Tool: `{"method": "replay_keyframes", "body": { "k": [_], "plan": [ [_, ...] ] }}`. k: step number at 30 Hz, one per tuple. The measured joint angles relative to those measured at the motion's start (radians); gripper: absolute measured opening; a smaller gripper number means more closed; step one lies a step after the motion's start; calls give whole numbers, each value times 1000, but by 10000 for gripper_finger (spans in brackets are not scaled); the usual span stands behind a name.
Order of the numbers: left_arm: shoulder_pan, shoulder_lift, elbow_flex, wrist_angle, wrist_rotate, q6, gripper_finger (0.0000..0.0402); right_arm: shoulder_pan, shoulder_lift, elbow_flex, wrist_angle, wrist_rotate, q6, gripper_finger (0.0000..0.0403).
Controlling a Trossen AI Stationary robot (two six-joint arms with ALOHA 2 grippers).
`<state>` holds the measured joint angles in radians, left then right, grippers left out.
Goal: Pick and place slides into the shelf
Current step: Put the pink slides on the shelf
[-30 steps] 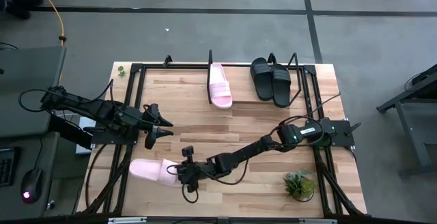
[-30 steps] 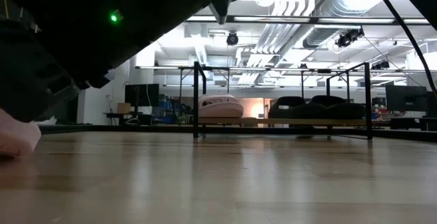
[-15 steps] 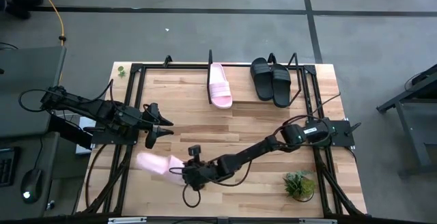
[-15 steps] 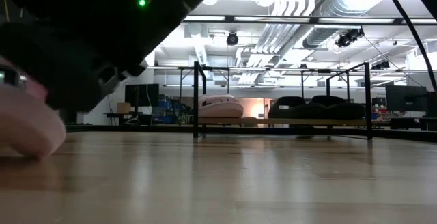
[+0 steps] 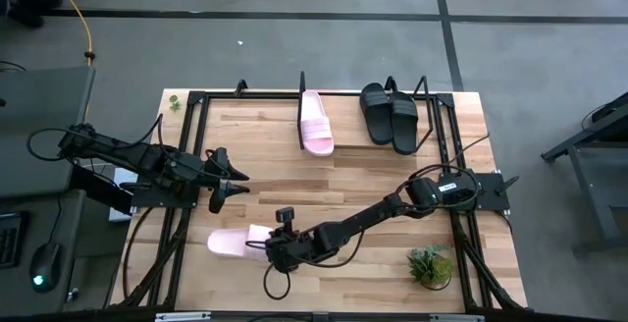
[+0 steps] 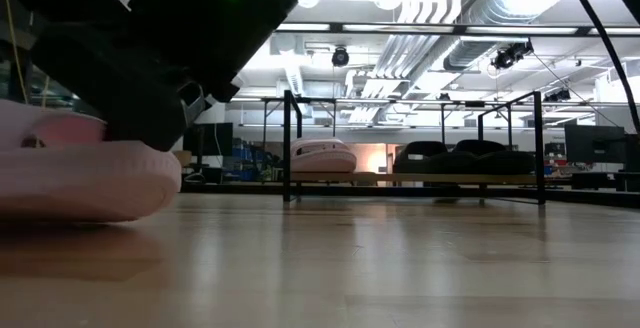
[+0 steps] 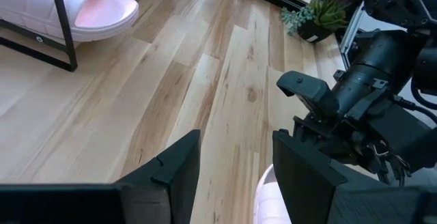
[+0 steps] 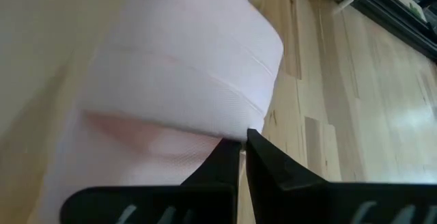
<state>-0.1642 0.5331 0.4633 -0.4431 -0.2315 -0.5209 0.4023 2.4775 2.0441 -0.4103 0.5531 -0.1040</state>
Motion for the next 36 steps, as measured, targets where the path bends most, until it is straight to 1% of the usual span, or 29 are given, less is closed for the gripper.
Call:
{"method": "replay_keyframes", "body": {
  "k": [8,13,18,25,30,36],
  "plan": [
    [0,0,0,0,0,0,168,0,0,1,-5,7,0,0],
    [0,0,0,0,-1,0,168,0,-3,2,-37,29,15,0],
    [0,0,0,0,-20,0,168,-2,-37,2,-132,48,73,0],
    [0,0,0,0,-26,0,168,10,-98,2,-226,147,126,0],
    [0,0,0,6,-26,0,168,20,-117,2,-254,155,146,0],
    [0,0,0,9,-36,0,168,24,-137,2,-360,192,208,0]
  ]
}}
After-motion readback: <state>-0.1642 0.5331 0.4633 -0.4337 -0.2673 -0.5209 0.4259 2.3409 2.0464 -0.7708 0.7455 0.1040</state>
